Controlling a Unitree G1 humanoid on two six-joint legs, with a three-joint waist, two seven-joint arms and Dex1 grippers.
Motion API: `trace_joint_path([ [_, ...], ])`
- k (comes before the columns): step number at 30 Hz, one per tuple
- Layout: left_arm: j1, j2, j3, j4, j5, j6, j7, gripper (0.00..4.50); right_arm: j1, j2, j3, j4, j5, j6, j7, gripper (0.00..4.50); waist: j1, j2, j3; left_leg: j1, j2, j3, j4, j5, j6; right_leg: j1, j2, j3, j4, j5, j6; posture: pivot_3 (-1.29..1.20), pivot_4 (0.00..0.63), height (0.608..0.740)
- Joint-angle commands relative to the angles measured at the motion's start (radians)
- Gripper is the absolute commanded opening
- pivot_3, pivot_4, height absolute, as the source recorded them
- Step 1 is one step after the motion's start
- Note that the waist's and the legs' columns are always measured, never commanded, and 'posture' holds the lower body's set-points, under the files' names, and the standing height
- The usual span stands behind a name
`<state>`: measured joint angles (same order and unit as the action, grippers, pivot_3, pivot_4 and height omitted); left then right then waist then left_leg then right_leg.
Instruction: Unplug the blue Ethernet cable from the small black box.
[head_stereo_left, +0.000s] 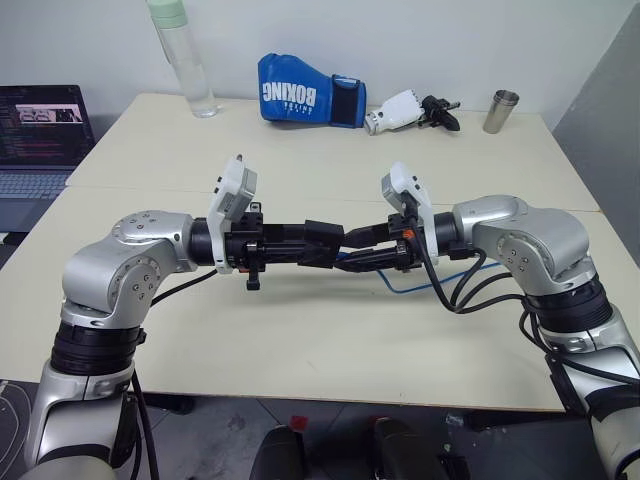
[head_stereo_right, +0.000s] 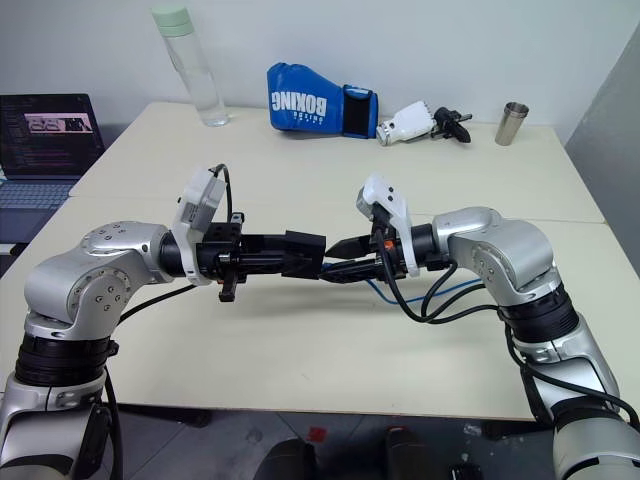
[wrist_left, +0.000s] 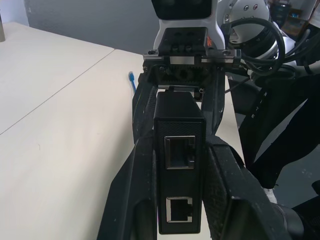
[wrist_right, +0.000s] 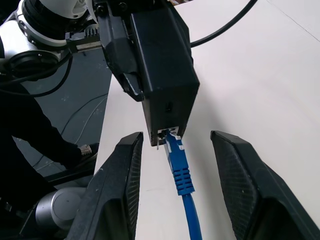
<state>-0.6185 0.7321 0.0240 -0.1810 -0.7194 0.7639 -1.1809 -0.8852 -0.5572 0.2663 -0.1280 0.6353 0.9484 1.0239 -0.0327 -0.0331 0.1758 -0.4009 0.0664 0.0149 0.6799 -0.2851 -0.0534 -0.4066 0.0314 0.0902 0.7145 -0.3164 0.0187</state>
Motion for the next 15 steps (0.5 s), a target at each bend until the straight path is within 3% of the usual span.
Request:
trace_joint_path([
  [1,-0.013,0.014,0.005,-0.029,0.002,-0.013,-0.002,0.80,-0.017,0.001,-0.025,-0.014,-0.004,-0.013,0.012,1.90,0.000,0.000,0.000,0.000,0.000,0.000,0.000,0.000,0.000,0.000,0.000,0.000,0.000,0.000,0.000,0.00,0.150,0.740],
  [8,-0.016,0.016,0.006,-0.028,0.005,-0.012,-0.008,0.80,-0.013,-0.006,-0.019,-0.015,-0.015,-0.012,0.029,0.49,0.000,0.000,0.000,0.000,0.000,0.000,0.000,0.000,0.000,0.000,0.000,0.000,0.000,0.000,0.000,0.00,0.150,0.740],
  [15,-0.022,0.014,0.008,-0.017,0.007,-0.010,-0.015,0.80,-0.017,-0.010,-0.016,-0.012,-0.022,-0.008,0.059,0.08,0.000,0.000,0.000,0.000,0.000,0.000,0.000,0.000,0.000,0.000,0.000,-0.001,0.000,0.000,0.000,0.00,0.150,0.740],
])
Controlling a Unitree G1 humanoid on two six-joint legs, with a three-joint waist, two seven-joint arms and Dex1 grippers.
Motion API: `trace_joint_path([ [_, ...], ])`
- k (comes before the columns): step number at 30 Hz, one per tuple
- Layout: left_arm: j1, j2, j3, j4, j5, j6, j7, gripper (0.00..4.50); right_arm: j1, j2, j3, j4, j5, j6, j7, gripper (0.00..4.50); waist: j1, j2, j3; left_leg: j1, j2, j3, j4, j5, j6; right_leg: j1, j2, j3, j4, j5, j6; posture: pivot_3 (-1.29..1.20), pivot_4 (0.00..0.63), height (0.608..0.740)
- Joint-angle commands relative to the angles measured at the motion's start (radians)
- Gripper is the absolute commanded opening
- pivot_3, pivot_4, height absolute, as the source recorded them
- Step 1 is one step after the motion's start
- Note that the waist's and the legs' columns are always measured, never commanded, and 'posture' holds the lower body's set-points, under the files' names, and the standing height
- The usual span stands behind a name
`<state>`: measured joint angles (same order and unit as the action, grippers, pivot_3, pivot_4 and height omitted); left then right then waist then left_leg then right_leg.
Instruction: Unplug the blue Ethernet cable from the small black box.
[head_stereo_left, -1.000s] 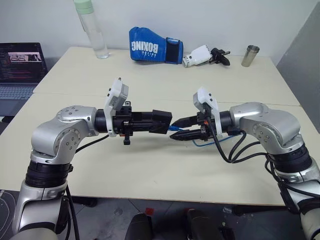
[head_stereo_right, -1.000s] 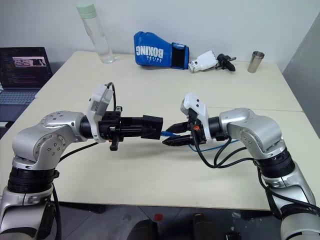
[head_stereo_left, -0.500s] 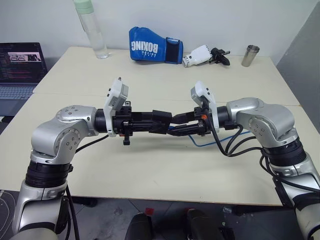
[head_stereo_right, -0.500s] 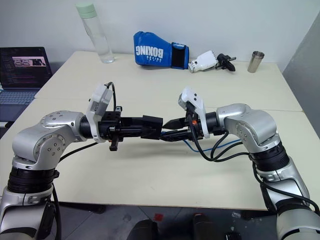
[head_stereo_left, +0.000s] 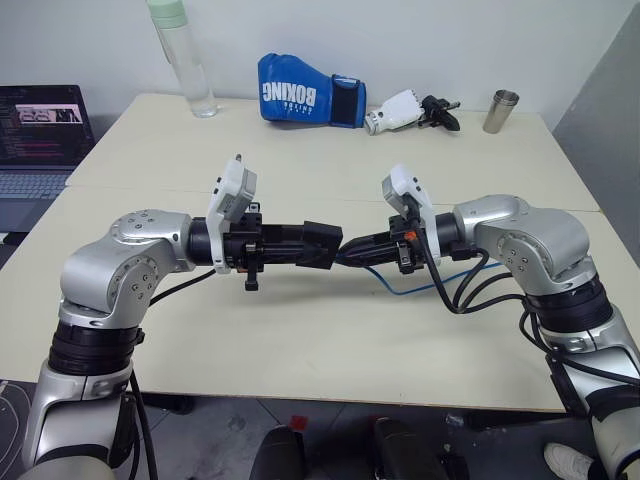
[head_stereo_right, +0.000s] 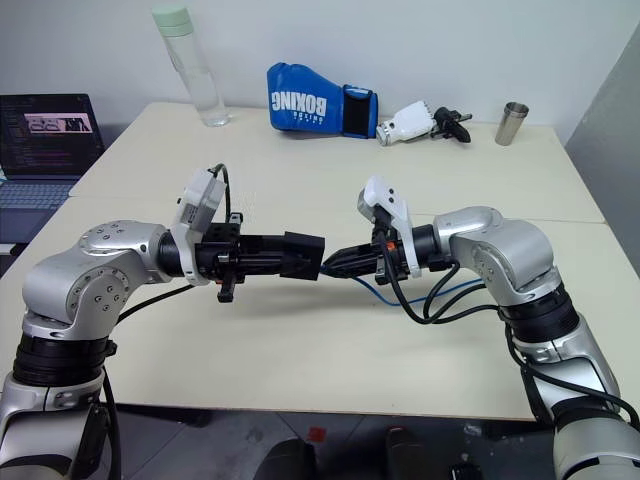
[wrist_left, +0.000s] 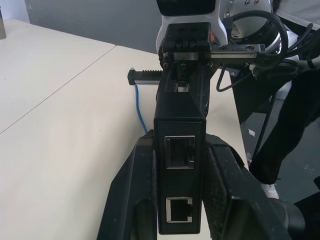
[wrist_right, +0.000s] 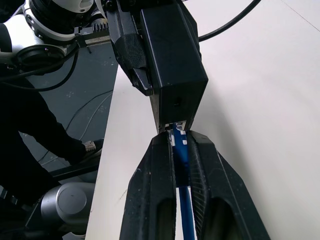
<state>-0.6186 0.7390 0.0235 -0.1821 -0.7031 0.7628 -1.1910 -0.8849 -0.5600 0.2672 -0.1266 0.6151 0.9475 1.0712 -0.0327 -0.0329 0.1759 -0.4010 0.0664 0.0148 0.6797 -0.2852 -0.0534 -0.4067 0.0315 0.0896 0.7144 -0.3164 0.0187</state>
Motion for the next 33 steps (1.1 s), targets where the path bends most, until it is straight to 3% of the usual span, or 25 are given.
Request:
trace_joint_path([
  [1,-0.022,0.007,0.010,-0.017,-0.010,-0.008,-0.004,0.80,-0.018,-0.006,-0.017,-0.012,-0.004,-0.007,0.010,0.08,0.000,0.000,0.000,0.000,0.000,0.000,0.000,0.000,0.000,0.000,0.000,0.000,0.000,0.000,0.000,0.00,0.150,0.740],
  [25,-0.036,0.033,0.051,0.010,-0.010,-0.004,0.027,0.80,0.064,-0.103,-0.014,0.008,-0.090,-0.038,0.018,0.08,0.000,0.000,0.000,0.000,0.000,0.000,0.000,0.000,0.000,0.000,0.000,0.000,-0.001,0.000,0.000,0.00,0.150,0.740],
  [29,-0.011,0.049,0.084,0.015,-0.007,-0.005,0.055,0.80,0.081,-0.075,-0.060,0.116,-0.173,-0.107,-0.098,0.07,0.000,0.000,0.000,0.000,0.000,0.000,0.000,0.000,0.000,0.000,0.000,0.000,-0.001,0.000,0.000,0.00,0.150,0.740],
  [33,0.033,0.049,0.104,0.001,-0.007,-0.002,0.085,0.80,0.035,0.026,-0.107,0.335,-0.307,-0.241,-0.332,0.07,-0.005,0.000,0.000,0.000,0.000,0.001,0.000,0.000,0.000,0.000,0.000,0.002,0.000,0.000,0.000,0.00,0.150,0.740],
])
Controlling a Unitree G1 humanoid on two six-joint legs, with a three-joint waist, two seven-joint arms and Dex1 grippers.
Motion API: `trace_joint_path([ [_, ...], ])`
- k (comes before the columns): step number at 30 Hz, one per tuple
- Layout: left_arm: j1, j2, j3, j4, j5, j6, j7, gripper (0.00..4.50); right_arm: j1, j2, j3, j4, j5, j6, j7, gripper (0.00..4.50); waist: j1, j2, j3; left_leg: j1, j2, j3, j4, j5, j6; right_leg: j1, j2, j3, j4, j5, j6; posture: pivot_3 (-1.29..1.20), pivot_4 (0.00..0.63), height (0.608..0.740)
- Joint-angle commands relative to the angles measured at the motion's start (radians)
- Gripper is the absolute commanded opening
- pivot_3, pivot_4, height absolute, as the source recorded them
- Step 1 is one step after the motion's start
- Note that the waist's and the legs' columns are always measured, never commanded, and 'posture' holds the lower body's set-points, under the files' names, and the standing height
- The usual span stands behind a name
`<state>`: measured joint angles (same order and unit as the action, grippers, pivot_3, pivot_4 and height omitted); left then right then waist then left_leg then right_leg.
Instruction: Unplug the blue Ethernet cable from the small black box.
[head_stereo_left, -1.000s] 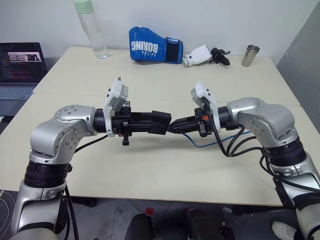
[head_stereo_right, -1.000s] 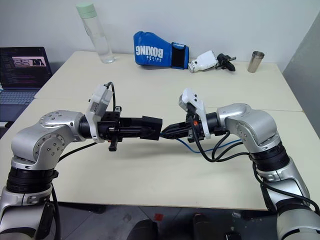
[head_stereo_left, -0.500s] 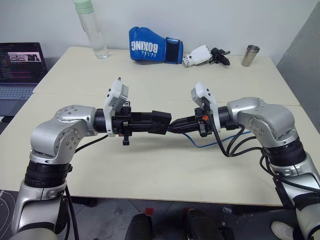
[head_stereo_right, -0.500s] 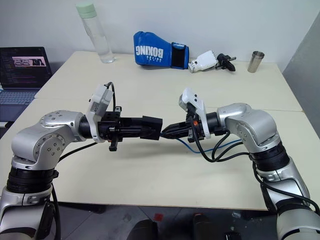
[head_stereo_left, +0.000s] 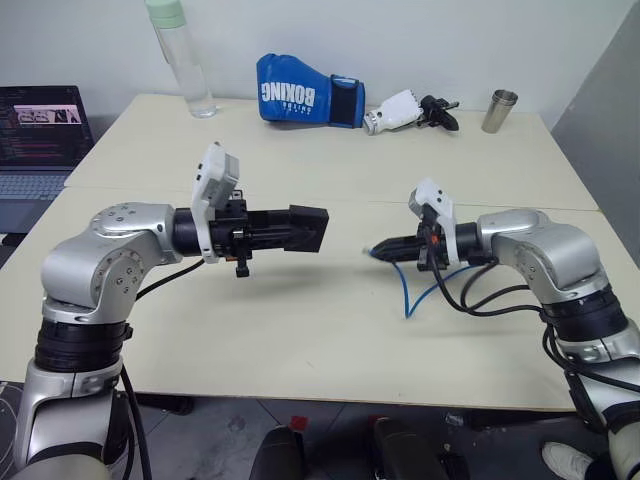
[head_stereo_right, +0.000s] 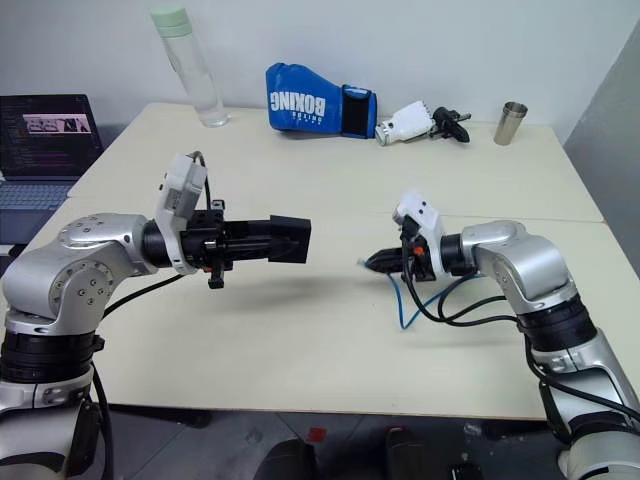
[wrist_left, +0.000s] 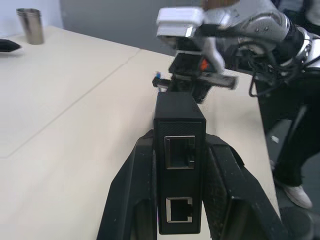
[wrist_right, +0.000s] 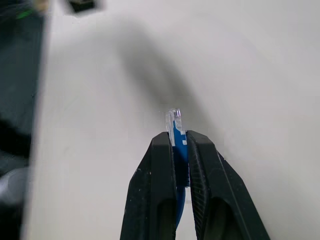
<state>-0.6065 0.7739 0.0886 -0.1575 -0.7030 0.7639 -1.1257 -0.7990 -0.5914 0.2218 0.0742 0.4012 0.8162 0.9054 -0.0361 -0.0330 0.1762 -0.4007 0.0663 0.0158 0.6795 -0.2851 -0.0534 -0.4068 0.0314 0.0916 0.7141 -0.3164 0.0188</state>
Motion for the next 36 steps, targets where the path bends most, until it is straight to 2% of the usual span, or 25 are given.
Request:
trace_joint_path([
  [1,0.030,0.015,0.039,-0.028,-0.004,-0.006,0.024,0.80,-0.069,0.087,-0.073,0.192,-0.121,-0.152,-0.217,0.07,-0.002,0.000,0.000,0.000,0.000,0.000,0.000,0.000,0.000,0.000,0.000,0.000,0.000,0.000,0.000,0.00,0.150,0.740],
  [4,0.036,0.011,0.039,-0.027,-0.003,-0.011,0.040,0.80,-0.134,0.174,-0.113,0.362,-0.180,-0.271,-0.359,0.07,-0.008,0.000,0.000,-0.001,0.000,0.001,0.000,0.000,0.000,-0.002,0.000,0.001,0.000,0.000,0.000,0.00,0.150,0.740],
  [6,0.038,0.012,0.038,-0.026,0.000,-0.013,0.047,0.80,-0.187,0.227,-0.152,0.474,-0.203,-0.350,-0.454,0.78,-0.015,0.000,0.000,-0.001,0.000,0.001,-0.001,0.001,-0.001,-0.003,0.000,0.002,0.000,0.000,0.000,0.00,0.150,0.740],
  [7,0.038,0.013,0.037,-0.026,0.002,-0.014,0.050,0.80,-0.204,0.243,-0.164,0.512,-0.212,-0.379,-0.476,0.90,-0.017,0.000,0.000,-0.001,0.000,0.002,-0.001,0.001,-0.003,-0.003,0.000,0.002,0.000,0.000,0.000,0.00,0.150,0.740],
  [13,0.056,0.021,0.049,-0.035,-0.003,-0.011,0.064,0.80,-0.247,0.281,-0.203,0.587,-0.232,-0.470,-0.506,2.35,-0.018,0.000,0.000,-0.002,0.000,0.003,-0.002,0.002,-0.004,-0.003,-0.002,0.002,-0.001,0.000,0.000,0.00,0.150,0.740],
  [16,0.073,0.021,0.057,-0.037,0.006,-0.021,0.083,0.80,-0.236,0.277,-0.207,0.546,-0.226,-0.473,-0.475,2.97,-0.019,0.001,0.001,-0.002,0.000,0.003,-0.002,0.002,-0.004,-0.003,-0.002,0.003,-0.001,0.000,0.000,0.00,0.150,0.740],
  [17,0.082,0.019,0.058,-0.032,0.023,-0.038,0.097,0.80,-0.225,0.269,-0.198,0.509,-0.219,-0.473,-0.435,3.28,-0.020,0.001,0.001,-0.002,0.000,0.003,-0.002,0.002,-0.004,-0.003,-0.002,0.003,0.000,0.000,0.000,0.00,0.150,0.740],
  [20,0.086,-0.020,0.076,0.017,0.079,-0.105,0.178,0.80,-0.171,0.244,-0.158,0.363,-0.182,-0.440,-0.277,3.88,-0.020,0.001,0.001,-0.002,0.000,0.003,-0.002,0.002,-0.003,-0.003,-0.001,0.003,0.000,0.000,0.000,0.00,0.150,0.740],
  [23,0.080,-0.065,0.085,0.088,0.155,-0.194,0.272,0.80,-0.115,0.226,-0.133,0.228,-0.151,-0.386,-0.183,4.46,-0.019,0.001,0.001,-0.002,0.000,0.002,-0.002,0.000,-0.001,-0.003,-0.001,0.002,0.000,0.000,0.000,0.00,0.150,0.740],
  [27,0.088,-0.199,0.128,0.256,0.267,-0.389,0.470,0.80,-0.006,0.212,-0.057,-0.028,-0.085,-0.301,-0.063,4.50,-0.009,0.002,0.001,-0.001,0.000,0.001,-0.001,0.000,0.000,-0.002,-0.003,0.001,0.000,0.000,0.000,0.00,0.150,0.740],
  [32,0.116,-0.296,0.147,0.410,0.371,-0.621,0.586,0.80,0.016,0.252,0.001,-0.048,-0.145,-0.316,-0.112,4.50,-0.011,0.002,0.000,-0.002,-0.001,0.001,0.000,0.000,0.000,-0.002,-0.007,0.001,0.001,0.000,0.000,0.00,0.150,0.740],
  [36,0.145,-0.336,0.150,0.516,0.411,-0.754,0.619,0.80,0.009,0.304,0.034,-0.042,-0.173,-0.300,-0.145,4.50,-0.011,0.002,0.000,-0.001,-0.001,0.001,0.000,0.000,0.000,-0.002,-0.008,0.000,0.001,0.000,0.000,0.00,0.150,0.740],
])
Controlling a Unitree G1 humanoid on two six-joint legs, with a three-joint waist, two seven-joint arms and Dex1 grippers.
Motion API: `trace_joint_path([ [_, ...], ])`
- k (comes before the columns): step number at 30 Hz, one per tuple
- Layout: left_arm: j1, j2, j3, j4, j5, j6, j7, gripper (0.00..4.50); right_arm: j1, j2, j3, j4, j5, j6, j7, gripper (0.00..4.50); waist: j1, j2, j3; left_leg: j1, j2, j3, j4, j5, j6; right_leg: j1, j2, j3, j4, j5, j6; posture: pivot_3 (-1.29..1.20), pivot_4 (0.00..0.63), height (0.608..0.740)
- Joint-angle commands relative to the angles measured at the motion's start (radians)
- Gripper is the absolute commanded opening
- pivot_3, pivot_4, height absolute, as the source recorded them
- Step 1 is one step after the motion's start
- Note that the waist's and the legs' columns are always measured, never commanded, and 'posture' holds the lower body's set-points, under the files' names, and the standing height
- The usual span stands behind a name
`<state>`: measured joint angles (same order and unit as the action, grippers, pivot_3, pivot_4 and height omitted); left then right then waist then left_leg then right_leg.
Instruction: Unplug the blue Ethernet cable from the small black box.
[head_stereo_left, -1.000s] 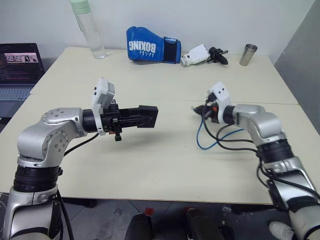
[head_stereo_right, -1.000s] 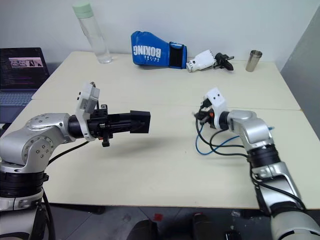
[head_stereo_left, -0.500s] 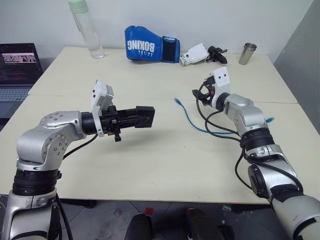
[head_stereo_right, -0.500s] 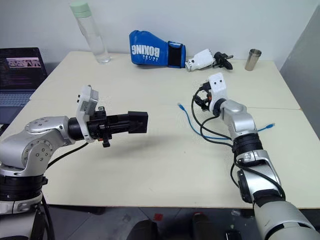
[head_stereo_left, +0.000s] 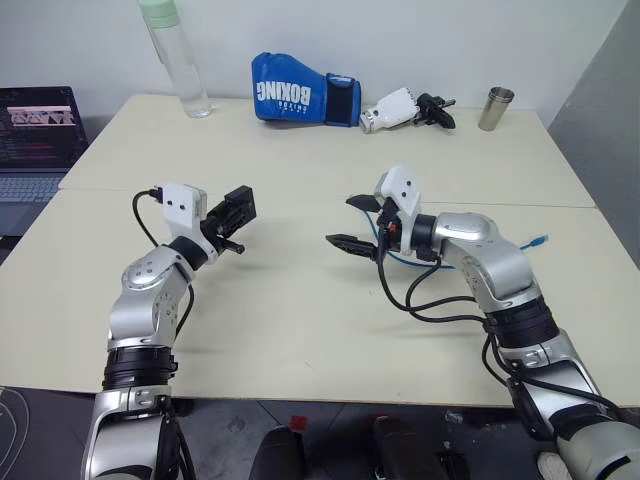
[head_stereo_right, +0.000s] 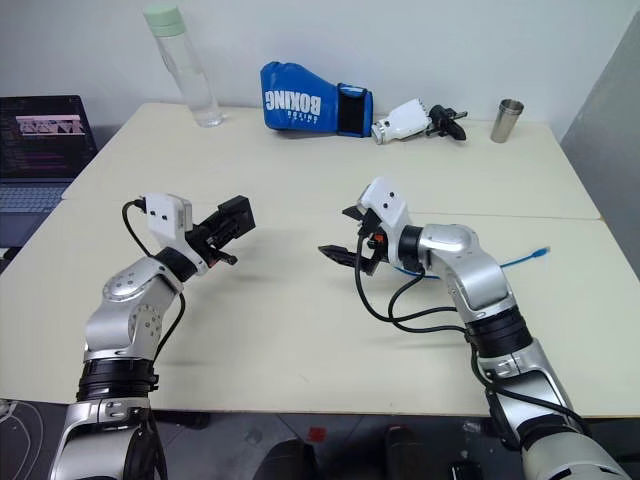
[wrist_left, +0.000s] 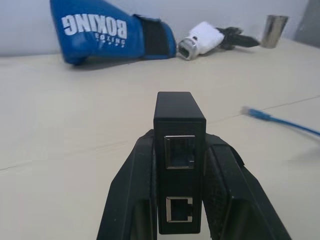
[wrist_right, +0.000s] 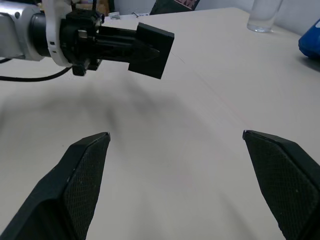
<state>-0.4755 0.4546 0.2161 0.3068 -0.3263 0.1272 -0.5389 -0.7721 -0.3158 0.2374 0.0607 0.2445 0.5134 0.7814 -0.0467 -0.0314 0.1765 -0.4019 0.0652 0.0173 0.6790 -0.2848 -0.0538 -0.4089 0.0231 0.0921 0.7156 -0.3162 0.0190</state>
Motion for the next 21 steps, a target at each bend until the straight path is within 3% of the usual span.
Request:
trace_joint_path([
  [1,0.017,-0.023,0.024,0.072,0.046,-0.143,0.043,0.80,-0.019,0.034,0.022,-0.033,-0.015,0.012,-0.017,4.50,0.000,0.000,0.000,0.000,0.000,0.000,0.000,0.000,0.000,0.000,0.000,0.000,0.000,0.000,0.000,0.00,0.150,0.740],
  [8,0.059,-0.059,0.025,0.165,0.069,-0.226,0.072,0.80,-0.020,0.047,0.051,-0.038,-0.018,0.056,0.013,4.50,0.012,0.000,0.000,0.000,-0.001,0.000,0.000,0.000,0.000,0.000,-0.001,-0.003,0.000,0.000,0.000,0.00,0.150,0.740],
  [17,0.074,-0.064,0.038,0.173,0.034,-0.187,0.054,0.80,-0.003,0.026,0.062,-0.112,0.051,0.118,0.120,4.50,0.012,-0.001,0.000,0.000,-0.001,-0.001,0.000,0.000,0.001,0.001,-0.001,-0.005,0.000,0.000,0.000,0.00,0.150,0.740],
  [18,0.076,-0.063,0.038,0.171,0.029,-0.183,0.047,1.50,-0.002,0.027,0.061,-0.114,0.051,0.121,0.120,4.50,0.012,-0.001,0.000,0.000,-0.001,-0.002,0.000,0.000,0.001,0.002,-0.001,-0.005,0.000,0.000,0.000,0.00,0.150,0.740],
  [21,0.079,-0.061,0.041,0.163,0.024,-0.172,0.038,2.04,-0.003,0.029,0.060,-0.117,0.051,0.126,0.119,4.50,0.012,-0.001,0.000,0.000,-0.001,-0.002,0.000,0.000,0.001,0.002,-0.001,-0.006,0.000,0.000,0.000,0.00,0.150,0.740],
])
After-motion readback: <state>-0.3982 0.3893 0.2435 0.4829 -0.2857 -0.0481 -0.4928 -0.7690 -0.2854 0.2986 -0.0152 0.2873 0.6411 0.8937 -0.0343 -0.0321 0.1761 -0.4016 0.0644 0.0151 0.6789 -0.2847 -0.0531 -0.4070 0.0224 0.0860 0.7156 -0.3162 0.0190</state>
